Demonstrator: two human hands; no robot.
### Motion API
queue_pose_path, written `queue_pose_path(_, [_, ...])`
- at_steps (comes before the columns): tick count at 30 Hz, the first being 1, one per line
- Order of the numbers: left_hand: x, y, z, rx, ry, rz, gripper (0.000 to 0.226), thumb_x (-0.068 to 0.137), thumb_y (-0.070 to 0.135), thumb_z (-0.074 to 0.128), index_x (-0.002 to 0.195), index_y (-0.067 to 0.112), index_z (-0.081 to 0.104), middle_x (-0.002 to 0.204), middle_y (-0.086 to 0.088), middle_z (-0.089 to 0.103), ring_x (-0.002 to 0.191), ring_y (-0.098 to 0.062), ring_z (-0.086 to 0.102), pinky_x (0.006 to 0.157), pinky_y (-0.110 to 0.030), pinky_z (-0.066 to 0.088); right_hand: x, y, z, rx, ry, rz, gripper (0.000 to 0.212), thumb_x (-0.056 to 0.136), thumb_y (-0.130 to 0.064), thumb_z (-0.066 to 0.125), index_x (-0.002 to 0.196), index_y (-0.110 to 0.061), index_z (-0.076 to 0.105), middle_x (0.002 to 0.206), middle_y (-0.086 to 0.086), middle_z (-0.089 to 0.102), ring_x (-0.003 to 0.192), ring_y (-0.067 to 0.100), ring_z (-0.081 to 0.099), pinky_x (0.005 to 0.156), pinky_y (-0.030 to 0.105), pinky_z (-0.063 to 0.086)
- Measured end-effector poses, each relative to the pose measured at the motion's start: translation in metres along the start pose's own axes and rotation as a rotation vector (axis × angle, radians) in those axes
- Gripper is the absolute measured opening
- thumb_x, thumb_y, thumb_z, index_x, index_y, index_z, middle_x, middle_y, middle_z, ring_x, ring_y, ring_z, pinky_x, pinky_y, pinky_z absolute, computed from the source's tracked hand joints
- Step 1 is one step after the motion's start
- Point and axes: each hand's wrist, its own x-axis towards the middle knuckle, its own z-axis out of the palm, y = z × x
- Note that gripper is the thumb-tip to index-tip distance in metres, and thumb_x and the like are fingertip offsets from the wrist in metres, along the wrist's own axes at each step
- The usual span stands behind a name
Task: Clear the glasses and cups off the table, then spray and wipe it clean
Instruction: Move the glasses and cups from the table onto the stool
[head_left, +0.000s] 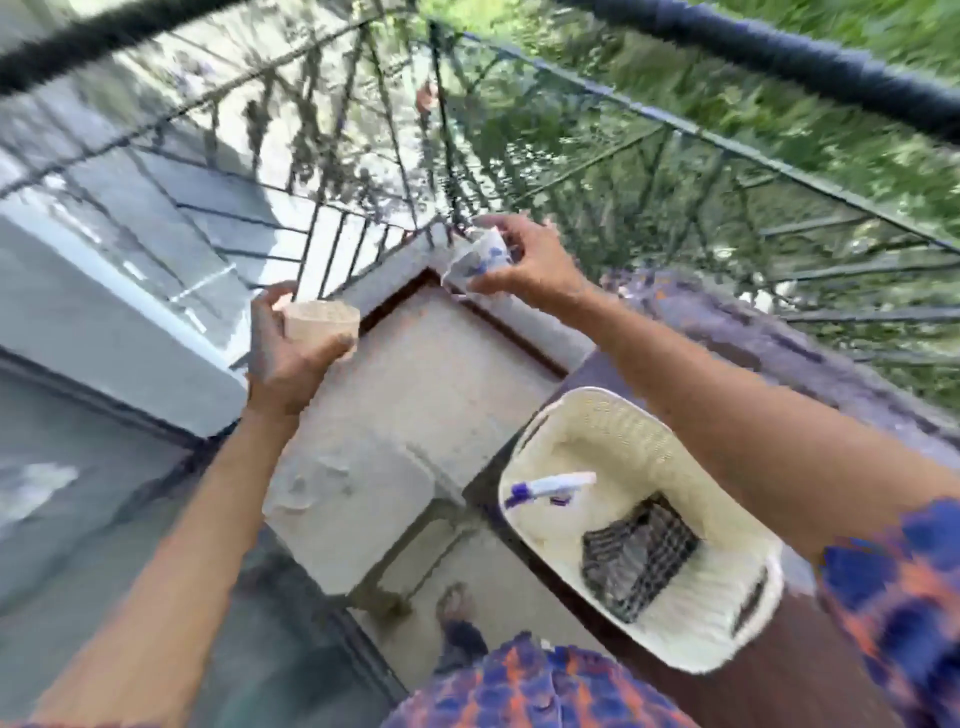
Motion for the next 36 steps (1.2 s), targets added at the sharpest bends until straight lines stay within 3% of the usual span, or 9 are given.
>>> queue_pose_path(3, [-0.014, -0.065, -0.065, 0.032, 0.192, -0.188, 0.082, 0.055, 0.029, 0.083, 0.125, 0.031, 0.042, 0.126, -0.01, 0.058, 0.106, -0.025, 0.062, 0.089, -0.03, 0.055, 0.047, -0.016, 0.089, -0.329, -0.236, -0.061, 0.09, 0.054, -0.045, 0.081, 0.137, -0.019, 0.057, 0.096, 0.0, 0.065, 0.083, 0.01, 0.061, 0.078, 0.025, 0.049])
queue_pose_path(5, [-0.032, -0.108, -0.088, 0.024, 0.281, -0.316, 0.082, 0.061, 0.014, 0.087, 0.13, 0.021, 0.045, 0.121, -0.01, 0.055, 0.102, -0.026, 0.059, 0.085, -0.029, 0.052, 0.065, -0.017, 0.149, -0.45, -0.405, -0.045, 0.091, 0.056, -0.046, 0.079, 0.139, -0.018, 0.055, 0.092, -0.001, 0.071, 0.085, 0.013, 0.068, 0.077, 0.029, 0.054])
queue_pose_path(7, [-0.051, -0.151, -0.092, 0.021, 0.326, -0.442, 0.083, 0.071, 0.001, 0.087, 0.142, 0.008, 0.045, 0.122, -0.012, 0.056, 0.107, -0.029, 0.059, 0.087, -0.028, 0.048, 0.068, -0.006, 0.201, -0.605, -0.485, -0.007, 0.085, 0.06, -0.042, 0.078, 0.138, -0.016, 0.056, 0.109, 0.005, 0.072, 0.104, 0.021, 0.067, 0.086, 0.03, 0.053])
queue_pose_path(10, [-0.083, -0.214, -0.084, -0.012, 0.331, -0.696, 0.091, 0.072, 0.006, 0.089, 0.151, 0.009, 0.044, 0.138, -0.015, 0.057, 0.124, -0.03, 0.057, 0.1, -0.03, 0.044, 0.055, 0.031, 0.277, -0.738, -0.556, 0.126, 0.083, 0.059, -0.052, 0.073, 0.134, -0.018, 0.059, 0.129, 0.011, 0.062, 0.12, 0.029, 0.058, 0.099, 0.032, 0.048])
queue_pose_path(13, [-0.114, -0.27, -0.066, 0.003, 0.273, -0.899, 0.107, 0.053, 0.027, 0.094, 0.15, 0.017, 0.048, 0.139, -0.012, 0.058, 0.128, -0.033, 0.056, 0.109, -0.038, 0.045, 0.025, 0.087, 0.324, -0.78, -0.63, 0.277, 0.051, 0.074, -0.043, 0.076, 0.115, -0.015, 0.066, 0.119, 0.012, 0.064, 0.111, 0.03, 0.062, 0.086, 0.029, 0.049])
queue_pose_path(15, [-0.13, -0.306, -0.053, 0.081, 0.215, -0.96, 0.107, 0.051, 0.032, 0.094, 0.148, 0.021, 0.05, 0.138, -0.009, 0.055, 0.127, -0.032, 0.055, 0.109, -0.044, 0.045, 0.005, 0.126, 0.343, -0.802, -0.655, 0.355, 0.051, 0.071, -0.037, 0.078, 0.117, -0.018, 0.064, 0.121, 0.009, 0.061, 0.11, 0.03, 0.063, 0.083, 0.029, 0.049])
queue_pose_path(21, [-0.14, -0.363, -0.023, 0.24, 0.205, -0.918, 0.083, 0.065, 0.02, 0.091, 0.14, 0.023, 0.055, 0.136, -0.005, 0.05, 0.123, -0.029, 0.052, 0.099, -0.031, 0.04, -0.032, 0.22, 0.364, -0.809, -0.58, 0.433, 0.057, 0.073, -0.038, 0.075, 0.124, -0.022, 0.054, 0.121, 0.006, 0.054, 0.105, 0.033, 0.062, 0.09, 0.043, 0.053])
queue_pose_path(29, [-0.111, -0.407, -0.026, 0.276, 0.236, -0.793, 0.079, 0.066, 0.011, 0.09, 0.132, 0.015, 0.048, 0.133, -0.005, 0.048, 0.117, -0.027, 0.051, 0.087, -0.025, 0.034, -0.015, 0.269, 0.389, -0.797, -0.379, 0.37, 0.049, 0.08, -0.039, 0.072, 0.121, -0.024, 0.051, 0.119, 0.005, 0.052, 0.109, 0.028, 0.053, 0.089, 0.041, 0.048])
queue_pose_path(36, [-0.114, -0.413, -0.033, 0.329, 0.125, -0.71, 0.097, 0.06, 0.01, 0.093, 0.142, 0.013, 0.041, 0.14, -0.006, 0.046, 0.13, -0.029, 0.044, 0.106, -0.031, 0.034, -0.01, 0.268, 0.4, -0.847, -0.472, 0.435, 0.064, 0.073, -0.015, 0.076, 0.128, -0.026, 0.045, 0.127, 0.005, 0.045, 0.117, 0.029, 0.048, 0.089, 0.036, 0.044])
